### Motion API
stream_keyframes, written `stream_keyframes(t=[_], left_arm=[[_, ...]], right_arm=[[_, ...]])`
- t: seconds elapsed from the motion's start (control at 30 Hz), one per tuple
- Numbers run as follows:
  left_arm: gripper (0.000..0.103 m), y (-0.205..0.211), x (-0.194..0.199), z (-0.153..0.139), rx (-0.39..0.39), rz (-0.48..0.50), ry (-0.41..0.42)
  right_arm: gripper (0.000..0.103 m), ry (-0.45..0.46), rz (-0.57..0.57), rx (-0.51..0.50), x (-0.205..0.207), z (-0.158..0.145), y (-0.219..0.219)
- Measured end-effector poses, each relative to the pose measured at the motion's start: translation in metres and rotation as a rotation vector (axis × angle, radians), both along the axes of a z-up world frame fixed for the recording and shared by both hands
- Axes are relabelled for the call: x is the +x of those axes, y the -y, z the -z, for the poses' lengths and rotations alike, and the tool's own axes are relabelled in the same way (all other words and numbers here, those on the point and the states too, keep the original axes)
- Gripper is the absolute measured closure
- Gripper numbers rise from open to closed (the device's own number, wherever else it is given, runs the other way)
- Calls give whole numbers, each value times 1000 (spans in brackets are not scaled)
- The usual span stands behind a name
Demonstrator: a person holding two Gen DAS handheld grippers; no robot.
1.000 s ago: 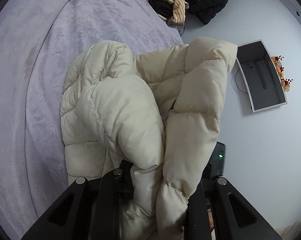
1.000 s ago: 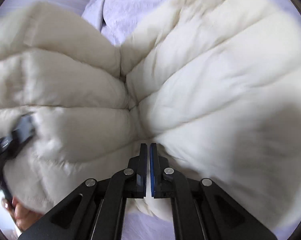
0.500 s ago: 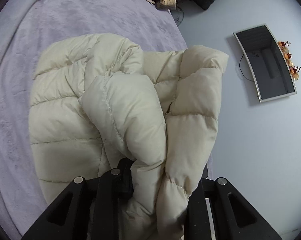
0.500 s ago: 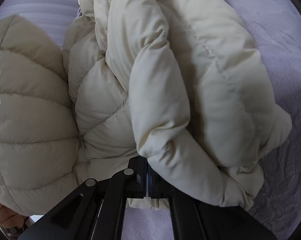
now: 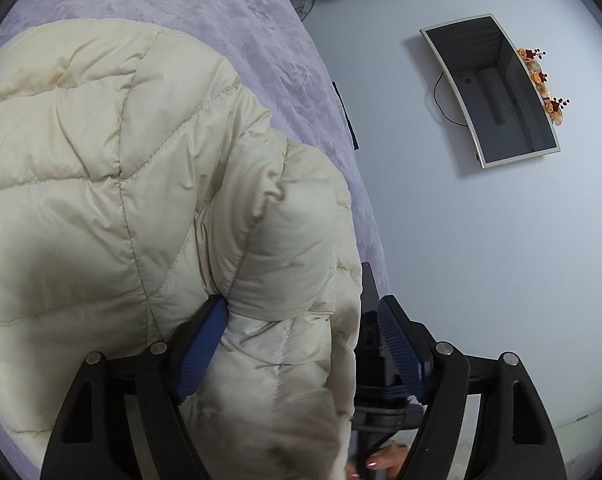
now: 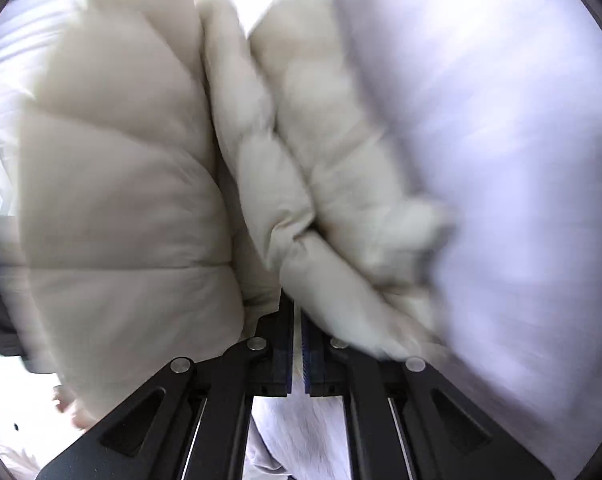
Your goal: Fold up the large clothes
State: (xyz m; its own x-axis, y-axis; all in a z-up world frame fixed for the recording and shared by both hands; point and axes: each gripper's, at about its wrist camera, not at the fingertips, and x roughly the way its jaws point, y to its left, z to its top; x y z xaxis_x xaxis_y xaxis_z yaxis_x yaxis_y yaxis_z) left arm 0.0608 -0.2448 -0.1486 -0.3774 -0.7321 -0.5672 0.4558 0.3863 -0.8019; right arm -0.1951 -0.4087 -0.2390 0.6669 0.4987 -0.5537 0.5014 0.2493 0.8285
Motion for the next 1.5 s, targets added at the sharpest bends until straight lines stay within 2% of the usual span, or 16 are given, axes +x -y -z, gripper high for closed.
stream_keyframes(t=[0.03, 0.1, 0.13, 0.17, 0.33, 0.4, 0.43, 0.47, 0.67, 0.77, 0.9, 1.03, 1.1, 1.17, 1.33, 1.5], left_arm=[[26, 1, 1, 1, -7, -1, 0], [26, 1, 0, 2, -28, 1, -1], [26, 1, -1, 2, -32, 4, 7], [26, -2, -1, 0, -33, 6, 16], [26, -6, -4, 1, -38, 19, 22], [26, -8, -4, 1, -47, 28, 20], [26, -10, -5, 1, -52, 35, 19], [26, -8, -7, -1, -58, 41, 16], [26, 0, -17, 7, -97, 140, -2], [26, 11, -21, 17, -76, 172, 18], [26, 20, -24, 24, -39, 179, 48], [26, 23, -28, 25, -20, 186, 73], [26, 23, -29, 24, -20, 180, 72], [26, 26, -29, 21, -23, 171, 65], [26, 24, -30, 21, -22, 169, 73], [26, 31, -34, 17, -4, 180, 100]], right_arm=[[97, -4, 17, -10, -9, -7, 9], [67, -6, 53, -48, -23, -24, 28], [21, -2, 73, -72, -28, -33, 38], [5, 14, 101, -97, -32, -43, 50], [6, 155, 144, -36, -22, -76, 82], [19, 152, 95, -33, -1, -80, 91], [54, 126, 65, -38, 7, -78, 96], [101, 87, 37, -38, 21, -77, 94], [100, 58, -184, -2, 108, -51, 61], [100, 16, -305, -8, 140, -11, 48], [100, -9, -321, 47, 164, 15, 52], [96, -25, -327, -7, 156, -3, 65], [76, -28, -317, -54, 153, -22, 76], [12, -31, -286, -125, 139, -48, 87], [13, 73, -324, -215, 121, -105, 82], [41, 71, -486, -240, 148, -113, 49]])
